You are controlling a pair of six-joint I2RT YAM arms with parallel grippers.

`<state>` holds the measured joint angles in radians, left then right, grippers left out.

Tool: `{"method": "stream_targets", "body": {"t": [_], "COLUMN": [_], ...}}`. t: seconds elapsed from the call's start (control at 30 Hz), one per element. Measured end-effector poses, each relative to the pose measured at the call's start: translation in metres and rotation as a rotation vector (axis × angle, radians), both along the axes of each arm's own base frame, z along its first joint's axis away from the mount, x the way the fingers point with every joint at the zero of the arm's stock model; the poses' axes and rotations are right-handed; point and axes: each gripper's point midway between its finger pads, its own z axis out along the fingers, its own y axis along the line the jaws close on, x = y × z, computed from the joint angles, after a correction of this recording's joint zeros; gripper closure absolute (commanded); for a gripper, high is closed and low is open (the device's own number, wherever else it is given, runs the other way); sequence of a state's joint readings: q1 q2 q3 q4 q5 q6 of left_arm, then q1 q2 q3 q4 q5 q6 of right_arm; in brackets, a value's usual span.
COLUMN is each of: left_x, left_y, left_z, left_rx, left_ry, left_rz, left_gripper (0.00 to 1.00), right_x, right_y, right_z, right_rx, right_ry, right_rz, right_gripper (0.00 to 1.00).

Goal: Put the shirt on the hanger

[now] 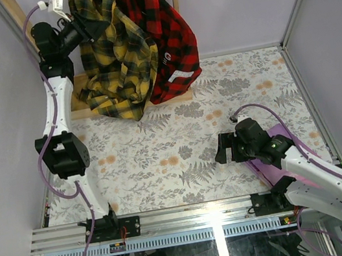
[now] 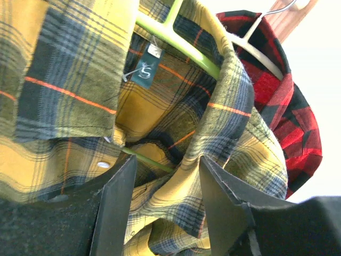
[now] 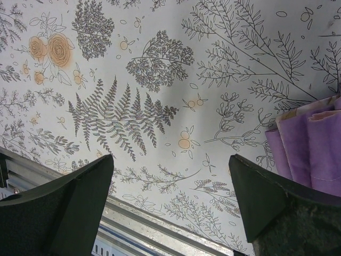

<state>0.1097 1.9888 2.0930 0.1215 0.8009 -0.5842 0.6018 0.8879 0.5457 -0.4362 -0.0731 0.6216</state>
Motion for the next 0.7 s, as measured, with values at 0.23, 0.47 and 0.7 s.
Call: {"method": "stream_targets", "body": {"t": [0.23,0.47,0.7], "left_x": [-0.011,-0.006,0.017], "left_y": [0.022,0.052,0.048], "left_z": [0.011,0.041,0.037], "left_rx": [0.008,0.033,0.042], "left_ry": [-0.021,-0.103,-0.103], "left_rz": [0.085,0.357,0.498], "left_gripper": [0.31,0.08,0.07], "right_x": [0.000,0.000,0.000], "right_y": [0.000,0.000,0.000], "right_z": [0.000,0.000,-0.002], "right_rx": [0.000,0.000,-0.004], "right_ry": [0.000,-0.001,0.006], "right_rz": [0.000,0.000,0.001], "right_gripper": [0.03,0.03,0.03]}}
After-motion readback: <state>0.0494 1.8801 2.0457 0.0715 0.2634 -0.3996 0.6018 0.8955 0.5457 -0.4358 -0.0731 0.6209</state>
